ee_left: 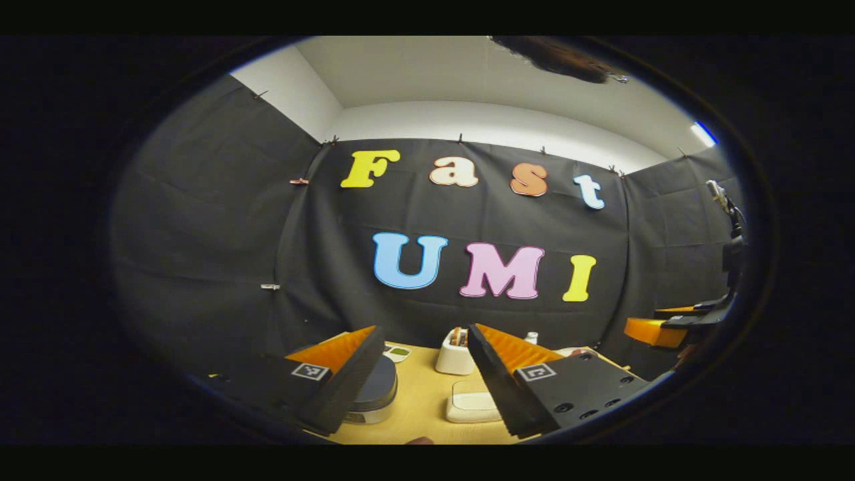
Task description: Close the left gripper, press the button to open the rice cooker; take a wooden spoon from the chopstick holder with the right hand, scoop a spoonful of rice and pour it into the rice cooker, then put the wooden spoon back into the chopstick holder.
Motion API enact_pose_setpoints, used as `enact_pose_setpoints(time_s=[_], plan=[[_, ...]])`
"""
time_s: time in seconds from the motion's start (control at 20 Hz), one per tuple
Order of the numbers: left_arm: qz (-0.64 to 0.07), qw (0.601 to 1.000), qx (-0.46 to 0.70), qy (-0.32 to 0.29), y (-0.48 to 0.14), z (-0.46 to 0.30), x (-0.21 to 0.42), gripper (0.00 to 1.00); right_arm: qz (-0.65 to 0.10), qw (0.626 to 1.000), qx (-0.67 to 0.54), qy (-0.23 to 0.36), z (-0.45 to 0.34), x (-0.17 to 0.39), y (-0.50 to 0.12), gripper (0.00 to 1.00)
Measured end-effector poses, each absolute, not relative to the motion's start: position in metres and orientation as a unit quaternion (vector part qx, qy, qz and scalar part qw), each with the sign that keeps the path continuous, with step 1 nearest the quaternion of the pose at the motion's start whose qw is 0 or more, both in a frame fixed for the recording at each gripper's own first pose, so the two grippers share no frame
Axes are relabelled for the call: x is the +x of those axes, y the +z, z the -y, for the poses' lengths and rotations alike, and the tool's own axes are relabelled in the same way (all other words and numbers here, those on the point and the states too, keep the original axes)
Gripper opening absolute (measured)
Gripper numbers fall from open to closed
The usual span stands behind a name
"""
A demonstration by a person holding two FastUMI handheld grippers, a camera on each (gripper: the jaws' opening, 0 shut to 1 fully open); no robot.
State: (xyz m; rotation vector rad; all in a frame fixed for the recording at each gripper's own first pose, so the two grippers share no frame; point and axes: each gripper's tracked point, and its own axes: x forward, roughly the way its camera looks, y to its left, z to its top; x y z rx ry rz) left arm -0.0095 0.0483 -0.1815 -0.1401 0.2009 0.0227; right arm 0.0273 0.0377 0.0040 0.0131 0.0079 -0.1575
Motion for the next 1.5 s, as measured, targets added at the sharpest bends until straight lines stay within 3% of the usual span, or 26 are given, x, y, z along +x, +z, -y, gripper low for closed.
enact_pose_setpoints(time_s=[0.65,1.0,1.15,1.2,1.25,1.3,1.35,1.4,1.5], plan=[[-0.138,0.986,-0.08,0.053,-0.217,-0.078,0.01,0.83,-0.008,0.998,0.01,-0.057,-0.048,0.058,0.0,0.78],[-0.159,0.98,-0.087,0.08,-0.244,-0.11,0.017,0.53,-0.01,0.999,0.003,-0.043,-0.062,0.072,-0.002,0.78],[-0.184,0.975,-0.081,0.094,-0.266,-0.128,0.017,0.49,-0.01,0.999,0.002,-0.039,-0.068,0.076,-0.004,0.78],[-0.19,0.973,-0.078,0.102,-0.274,-0.137,0.017,0.29,-0.011,0.999,0.0,-0.038,-0.07,0.077,-0.005,0.78],[-0.197,0.972,-0.077,0.105,-0.28,-0.144,0.018,0.32,-0.012,0.999,-0.002,-0.037,-0.071,0.079,-0.006,0.78],[-0.208,0.969,-0.078,0.104,-0.29,-0.146,0.017,0.26,-0.012,0.999,-0.003,-0.037,-0.072,0.08,-0.007,0.78],[-0.218,0.967,-0.082,0.105,-0.299,-0.152,0.018,0.29,-0.013,0.999,-0.004,-0.037,-0.073,0.081,-0.008,0.78],[-0.227,0.964,-0.085,0.109,-0.309,-0.158,0.019,0.16,-0.014,0.999,-0.003,-0.036,-0.074,0.082,-0.01,0.78],[-0.248,0.958,-0.086,0.115,-0.329,-0.171,0.02,0.18,-0.02,0.999,-0.003,-0.037,-0.076,0.085,-0.014,0.78]])
